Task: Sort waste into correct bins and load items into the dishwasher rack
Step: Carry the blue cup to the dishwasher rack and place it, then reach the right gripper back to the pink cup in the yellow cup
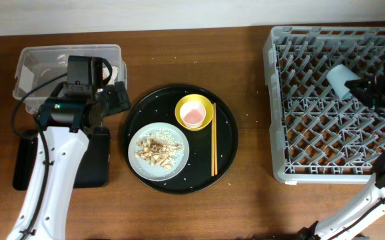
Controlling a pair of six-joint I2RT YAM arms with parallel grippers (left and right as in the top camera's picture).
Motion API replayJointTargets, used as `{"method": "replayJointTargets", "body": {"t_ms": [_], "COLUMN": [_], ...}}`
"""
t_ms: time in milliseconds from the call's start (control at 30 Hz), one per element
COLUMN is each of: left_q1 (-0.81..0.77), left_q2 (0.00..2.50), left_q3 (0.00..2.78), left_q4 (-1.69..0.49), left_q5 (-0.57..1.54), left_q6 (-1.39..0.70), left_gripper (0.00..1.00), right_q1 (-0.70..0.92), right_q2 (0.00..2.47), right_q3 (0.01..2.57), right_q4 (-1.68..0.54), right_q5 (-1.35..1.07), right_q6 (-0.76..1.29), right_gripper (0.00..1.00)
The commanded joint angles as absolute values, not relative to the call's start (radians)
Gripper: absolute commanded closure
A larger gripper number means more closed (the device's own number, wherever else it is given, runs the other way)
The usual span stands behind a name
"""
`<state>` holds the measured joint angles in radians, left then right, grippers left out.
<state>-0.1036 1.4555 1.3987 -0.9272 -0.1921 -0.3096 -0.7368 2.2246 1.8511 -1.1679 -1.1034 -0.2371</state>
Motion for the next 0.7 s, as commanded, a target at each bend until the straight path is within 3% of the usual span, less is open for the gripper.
{"method": "replayJointTargets", "body": {"t_ms": [0,100,200,467,500,533,600,667], "left_q1": [-0.100,-0.100,-0.100,-0.100,-0.100,-0.100,-0.100,-0.100], "left_q2": [1.444,1.444,1.444,1.444,1.444,1.444,1.444,1.444], "left_q3": [1.397,1.397,1.397,1.397,1.397,1.397,1.397,1.397], "left_q4": [-0.926,-0.926,-0.926,-0.926,-0.926,-0.926,-0.926,-0.926], "left_q5": [-0.199,-0.199,-0.199,-0.199,-0.199,-0.199,-0.199,-0.199], "left_q6": [-0.298,-0.298,-0.298,-0.298,-0.298,-0.298,-0.298,-0.298], "left_gripper": [0.01,0.01,0.01,0.01,0.01,0.01,0.01,0.01], "right_q1": [-0.759,-0.817,-0.874,-0.883,-0.811,-0.724,-0.493,-0.207], "right_q2": [2.234,2.226,2.193,1.718,1.591,1.526,1.474,1.491], "right_q3": [1.849,1.850,1.850,1.850,1.850,1.850,1.850,1.850], "right_q4": [-1.188,-1.224,-1.269,-1.291,-1.343,-1.401,-1.464,-1.439], "right_q5": [-0.845,-0.804,-0.917,-0.940,-1.026,-1.058,-1.030,-0.852], "right_q6": [-0.196,-0.163,-0.163,-0.092,-0.104,-0.104,-0.233,-0.239], "right_gripper": [0.87,0.84,0.84,0.83,0.58,0.20,0.16,0.10]}}
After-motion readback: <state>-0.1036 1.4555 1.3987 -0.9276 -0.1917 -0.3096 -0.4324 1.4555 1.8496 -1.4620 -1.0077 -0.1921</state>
